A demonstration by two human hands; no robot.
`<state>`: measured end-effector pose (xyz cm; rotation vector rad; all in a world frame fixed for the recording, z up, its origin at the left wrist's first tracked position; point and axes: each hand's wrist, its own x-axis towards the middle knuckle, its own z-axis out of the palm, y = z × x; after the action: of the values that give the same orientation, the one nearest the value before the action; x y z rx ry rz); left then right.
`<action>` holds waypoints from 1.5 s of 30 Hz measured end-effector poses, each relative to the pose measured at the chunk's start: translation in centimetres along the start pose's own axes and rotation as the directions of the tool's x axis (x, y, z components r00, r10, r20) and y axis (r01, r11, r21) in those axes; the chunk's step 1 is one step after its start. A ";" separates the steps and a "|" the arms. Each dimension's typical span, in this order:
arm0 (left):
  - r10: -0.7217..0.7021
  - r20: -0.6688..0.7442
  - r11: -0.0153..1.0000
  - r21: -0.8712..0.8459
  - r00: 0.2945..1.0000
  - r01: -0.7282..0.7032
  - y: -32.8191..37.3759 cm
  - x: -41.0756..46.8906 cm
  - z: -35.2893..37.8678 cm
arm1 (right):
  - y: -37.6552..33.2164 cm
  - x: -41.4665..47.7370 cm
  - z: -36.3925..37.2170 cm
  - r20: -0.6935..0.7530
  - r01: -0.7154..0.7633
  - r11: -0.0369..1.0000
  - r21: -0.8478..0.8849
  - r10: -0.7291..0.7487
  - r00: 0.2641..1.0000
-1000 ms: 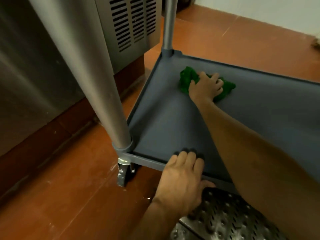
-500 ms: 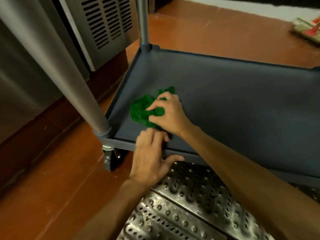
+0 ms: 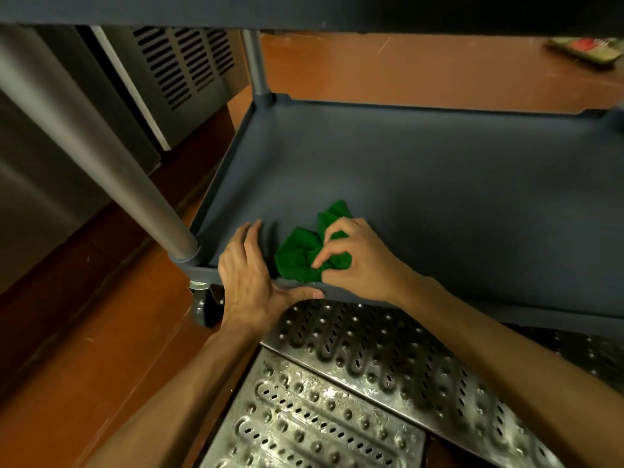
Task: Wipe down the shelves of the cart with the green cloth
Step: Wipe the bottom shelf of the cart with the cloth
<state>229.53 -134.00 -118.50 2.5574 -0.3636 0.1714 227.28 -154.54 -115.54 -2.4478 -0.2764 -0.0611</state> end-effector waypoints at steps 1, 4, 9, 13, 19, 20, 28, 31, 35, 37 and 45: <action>-0.003 0.006 1.000 -0.002 1.000 0.003 0.1 0.1 0.0 | 0.5 -0.7 -0.6 0.004 -0.022 1.000 -0.008 0.022 1.000; -0.005 0.030 1.000 -0.001 1.000 0.005 0.2 0.4 0.0 | 2.8 -3.6 -3.1 -0.011 -0.106 0.994 -0.039 0.106 0.994; -0.023 0.055 0.999 0.029 0.998 0.021 0.5 0.5 0.2 | 5.4 -7.8 -6.7 -0.076 -0.203 0.979 0.010 0.204 0.976; 0.016 0.059 0.989 0.147 0.998 -0.024 0.8 0.0 0.5 | 5.4 -8.2 -6.4 -0.122 -0.211 0.977 0.011 0.211 0.970; 0.046 0.100 0.964 0.257 0.994 -0.071 0.4 0.1 0.4 | 4.4 -7.1 -5.0 -0.117 -0.210 0.977 0.022 0.211 0.970; 0.042 0.103 0.964 0.258 0.994 -0.068 0.2 0.1 0.3 | 4.0 -6.6 -4.5 -0.104 -0.205 0.979 0.015 0.205 0.973; 0.063 0.116 0.956 0.279 0.991 -0.093 0.1 0.2 -0.1 | -2.7 1.1 1.3 -0.078 -0.070 0.996 -0.049 0.066 0.995; 0.050 0.119 0.965 0.251 0.992 -0.079 -0.2 0.3 -0.1 | -4.0 2.7 2.5 -0.082 -0.065 0.996 -0.065 0.060 0.995; 0.072 0.100 0.970 0.226 0.992 -0.093 -0.2 0.1 0.0 | -2.2 1.3 2.1 -0.127 -0.050 0.999 -0.001 0.050 0.991; 0.091 0.103 0.967 0.229 0.991 -0.112 -0.1 -0.1 0.1 | -1.5 0.5 1.5 -0.146 -0.052 0.999 -0.011 0.050 0.988; 0.123 0.177 0.933 0.316 0.977 -0.174 0.6 -0.6 -0.2 | 6.3 -6.1 -4.4 -0.346 -0.280 0.959 -0.048 0.247 0.905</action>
<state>228.79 -134.26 -118.18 2.8832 -0.6377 0.0960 222.76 -163.18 -116.67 -2.4948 0.2162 -0.3795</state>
